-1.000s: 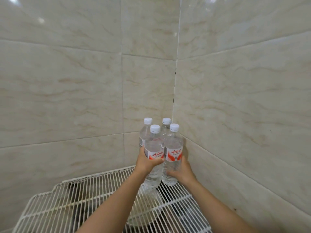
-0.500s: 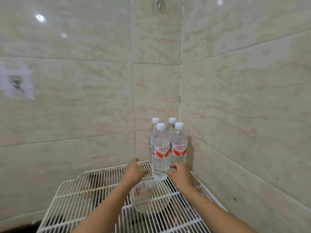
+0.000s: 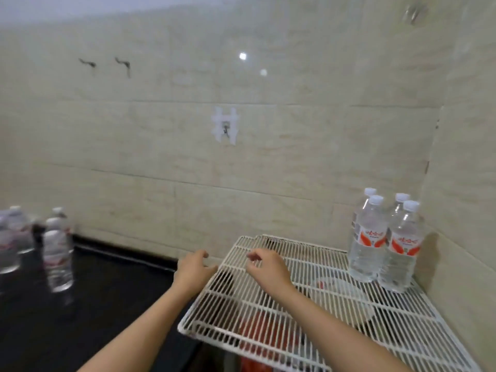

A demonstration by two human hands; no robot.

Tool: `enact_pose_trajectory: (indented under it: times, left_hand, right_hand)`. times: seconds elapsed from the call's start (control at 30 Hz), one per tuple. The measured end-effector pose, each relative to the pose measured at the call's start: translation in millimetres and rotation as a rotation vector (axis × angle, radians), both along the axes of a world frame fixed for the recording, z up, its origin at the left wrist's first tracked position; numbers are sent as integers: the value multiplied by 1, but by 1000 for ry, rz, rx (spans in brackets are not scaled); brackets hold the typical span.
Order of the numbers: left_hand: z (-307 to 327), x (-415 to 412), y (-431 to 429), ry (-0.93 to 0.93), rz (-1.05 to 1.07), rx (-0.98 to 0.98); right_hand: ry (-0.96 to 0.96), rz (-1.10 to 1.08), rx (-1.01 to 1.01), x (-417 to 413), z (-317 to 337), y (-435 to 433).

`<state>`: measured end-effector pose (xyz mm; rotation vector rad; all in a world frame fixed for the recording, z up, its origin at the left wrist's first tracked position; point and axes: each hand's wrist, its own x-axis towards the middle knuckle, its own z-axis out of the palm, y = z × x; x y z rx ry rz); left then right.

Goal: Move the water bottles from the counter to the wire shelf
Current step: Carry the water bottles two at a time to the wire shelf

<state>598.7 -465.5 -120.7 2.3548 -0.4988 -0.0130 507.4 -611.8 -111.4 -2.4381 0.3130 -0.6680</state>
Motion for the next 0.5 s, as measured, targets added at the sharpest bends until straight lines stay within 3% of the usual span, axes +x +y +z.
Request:
enact_pose_trajectory:
  times: [0.27, 0.5]
  left_hand:
    - [-17, -66, 237, 8, 495, 75]
    - [-21, -131, 397, 6, 763, 61]
  right_hand:
    - [160, 379, -6, 30, -19, 184]
    - [259, 567, -120, 17, -33, 319]
